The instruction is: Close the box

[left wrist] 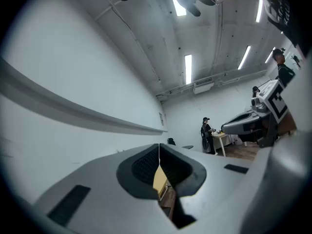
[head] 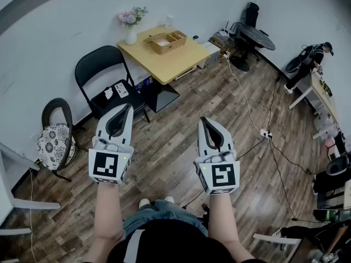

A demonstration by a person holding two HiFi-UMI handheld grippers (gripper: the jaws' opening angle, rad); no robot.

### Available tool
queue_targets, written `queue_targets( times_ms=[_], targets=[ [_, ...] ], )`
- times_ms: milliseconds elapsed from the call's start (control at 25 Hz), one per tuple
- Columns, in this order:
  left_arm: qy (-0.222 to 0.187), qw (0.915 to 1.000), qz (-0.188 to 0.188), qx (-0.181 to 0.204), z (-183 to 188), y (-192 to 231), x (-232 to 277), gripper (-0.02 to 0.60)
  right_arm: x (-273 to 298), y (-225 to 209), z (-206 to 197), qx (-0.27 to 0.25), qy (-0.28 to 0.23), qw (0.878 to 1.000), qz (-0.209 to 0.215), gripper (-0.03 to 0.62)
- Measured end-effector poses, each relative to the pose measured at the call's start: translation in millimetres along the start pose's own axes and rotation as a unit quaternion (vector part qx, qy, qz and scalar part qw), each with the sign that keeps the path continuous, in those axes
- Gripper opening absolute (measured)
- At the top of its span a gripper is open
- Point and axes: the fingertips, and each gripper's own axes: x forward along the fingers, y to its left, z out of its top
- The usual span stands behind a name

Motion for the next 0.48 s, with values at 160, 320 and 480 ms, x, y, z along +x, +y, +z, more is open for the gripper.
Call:
queue_targets(
  times_ms=[160, 320, 480],
  targets=[
    [0.001, 1.0000, 0.007, -0.002, 1, -9, 24, 0.012, 6, -22, -7, 0.003, 0.001, 1.000, 0.008, 0.014],
    [0.002, 1.0000, 0.007, 0.004, 5, -30, 43, 0.014, 5, -46, -9, 0.028, -0.019, 0.999, 0.027, 0.014],
    [0.007, 0.9999, 0.010, -0.008, 2, -44, 53, 0.022, 7, -66, -10, 0.062, -0.034, 0.996, 0.046, 0.033]
  ],
)
